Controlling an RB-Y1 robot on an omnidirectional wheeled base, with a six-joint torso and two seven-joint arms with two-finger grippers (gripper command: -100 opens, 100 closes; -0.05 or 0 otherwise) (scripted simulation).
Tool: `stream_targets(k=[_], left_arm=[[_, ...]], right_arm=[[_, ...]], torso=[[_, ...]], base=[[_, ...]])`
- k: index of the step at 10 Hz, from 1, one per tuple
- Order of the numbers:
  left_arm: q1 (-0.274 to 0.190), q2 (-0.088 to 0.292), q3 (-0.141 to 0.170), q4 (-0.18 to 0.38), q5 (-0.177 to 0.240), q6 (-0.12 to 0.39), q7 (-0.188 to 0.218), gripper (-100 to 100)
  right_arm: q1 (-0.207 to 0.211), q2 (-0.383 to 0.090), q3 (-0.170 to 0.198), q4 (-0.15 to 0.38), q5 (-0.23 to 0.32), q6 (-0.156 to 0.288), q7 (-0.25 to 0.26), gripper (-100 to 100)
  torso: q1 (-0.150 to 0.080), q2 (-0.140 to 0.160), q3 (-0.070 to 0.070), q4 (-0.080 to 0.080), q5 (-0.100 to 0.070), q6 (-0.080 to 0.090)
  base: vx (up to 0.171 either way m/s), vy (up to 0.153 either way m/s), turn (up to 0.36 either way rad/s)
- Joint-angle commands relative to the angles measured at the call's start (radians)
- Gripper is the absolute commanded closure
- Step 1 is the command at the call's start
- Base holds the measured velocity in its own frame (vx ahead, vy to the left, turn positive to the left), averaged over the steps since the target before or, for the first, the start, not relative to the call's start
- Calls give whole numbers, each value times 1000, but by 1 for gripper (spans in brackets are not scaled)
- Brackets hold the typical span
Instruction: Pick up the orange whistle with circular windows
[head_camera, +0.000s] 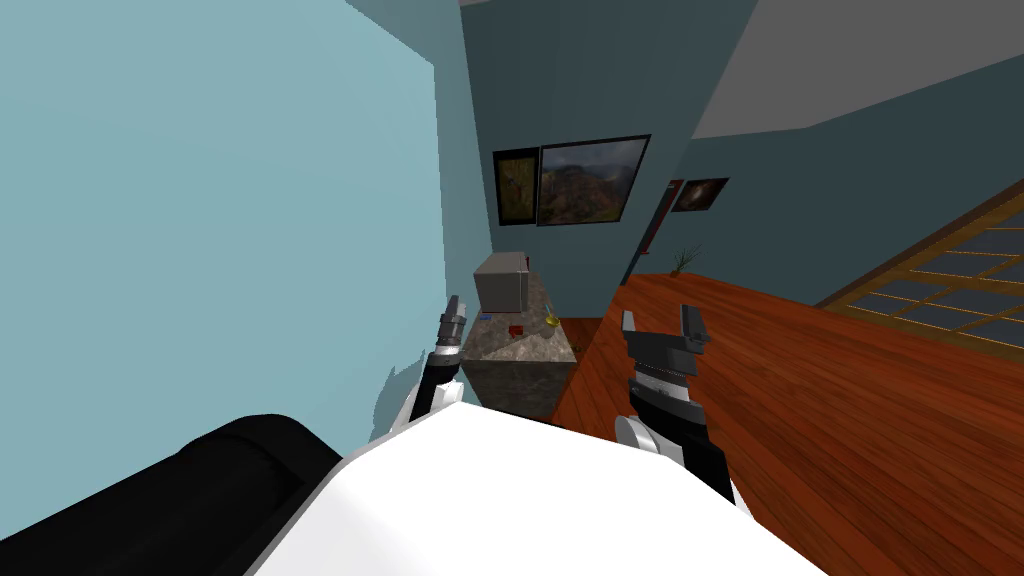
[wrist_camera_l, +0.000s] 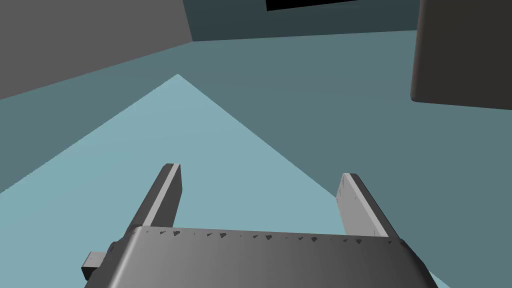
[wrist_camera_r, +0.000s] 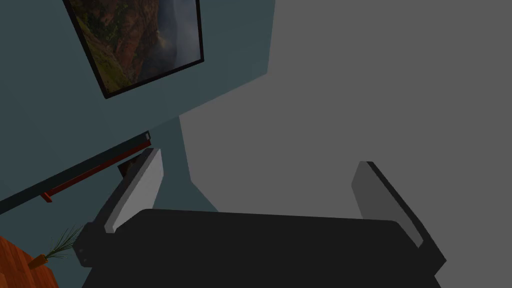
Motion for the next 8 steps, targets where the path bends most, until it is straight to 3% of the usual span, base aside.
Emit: stream_targets(k=[1, 4, 7, 8], left_arm=[[-26, 39, 3, 13, 8, 39, 0, -100], [-89, 87, 10, 45, 26, 118, 1, -100], [-116, 100, 13, 59, 34, 172, 1, -100], [-147, 110, 17, 75, 43, 211, 2, -100]], right_arm=[[0, 0, 0, 0, 0, 0, 0, 0], [0, 0, 0, 0, 0, 0, 0, 0], [0, 0, 0, 0, 0, 0, 0, 0], [0, 0, 0, 0, 0, 0, 0, 0]], torso=[[0, 0, 0, 0, 0, 0], [-2, 6, 3, 1, 0, 0], [-1, 5, 3, 1, 0, 0], [-1, 4, 2, 1, 0, 0]], base=[[-46, -16, 12], [-92, -38, 16], [-61, -18, 11], [-58, -12, 18]])
